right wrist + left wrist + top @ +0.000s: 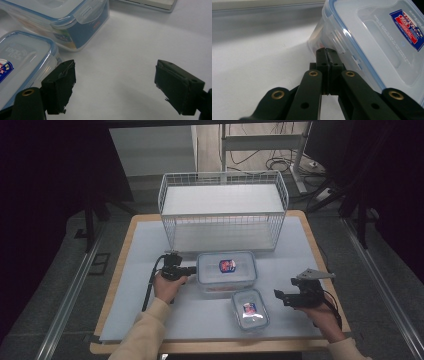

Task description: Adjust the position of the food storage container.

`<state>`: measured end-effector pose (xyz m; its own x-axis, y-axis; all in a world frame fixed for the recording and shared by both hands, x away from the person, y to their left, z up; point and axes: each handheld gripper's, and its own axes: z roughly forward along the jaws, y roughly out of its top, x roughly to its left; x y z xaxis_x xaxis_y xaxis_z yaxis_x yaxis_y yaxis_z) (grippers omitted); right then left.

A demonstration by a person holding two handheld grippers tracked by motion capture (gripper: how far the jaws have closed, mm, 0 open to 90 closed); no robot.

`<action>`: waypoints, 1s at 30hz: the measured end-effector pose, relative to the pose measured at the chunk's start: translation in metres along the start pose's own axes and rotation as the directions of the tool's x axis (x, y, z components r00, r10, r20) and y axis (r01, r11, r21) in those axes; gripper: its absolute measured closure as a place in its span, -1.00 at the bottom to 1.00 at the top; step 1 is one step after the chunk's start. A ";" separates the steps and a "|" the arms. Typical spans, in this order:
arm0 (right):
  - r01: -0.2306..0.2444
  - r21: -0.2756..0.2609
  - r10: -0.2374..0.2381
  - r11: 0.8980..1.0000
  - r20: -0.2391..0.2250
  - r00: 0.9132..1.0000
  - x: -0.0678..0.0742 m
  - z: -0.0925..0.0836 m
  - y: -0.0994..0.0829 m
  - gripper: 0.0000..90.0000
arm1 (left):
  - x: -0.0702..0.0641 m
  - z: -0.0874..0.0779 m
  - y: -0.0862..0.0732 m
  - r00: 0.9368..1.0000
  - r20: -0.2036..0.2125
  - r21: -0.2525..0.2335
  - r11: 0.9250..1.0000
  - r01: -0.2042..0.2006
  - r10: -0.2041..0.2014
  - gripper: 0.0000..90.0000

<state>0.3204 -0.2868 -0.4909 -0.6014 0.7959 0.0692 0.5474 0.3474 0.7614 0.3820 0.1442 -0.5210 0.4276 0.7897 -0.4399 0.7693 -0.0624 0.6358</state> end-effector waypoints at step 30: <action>-0.024 -0.031 0.023 0.999 -0.027 0.999 -0.003 -0.006 0.001 -0.64 | -0.011 -0.074 -0.029 0.999 0.046 -0.089 0.996 -0.010 0.014 -0.02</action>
<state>0.3194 -0.2919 -0.4866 -0.6040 0.7902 0.1039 0.5433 0.3129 0.7790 0.3196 0.1827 -0.4874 0.4598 0.7596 -0.4600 0.7197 -0.0153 0.6942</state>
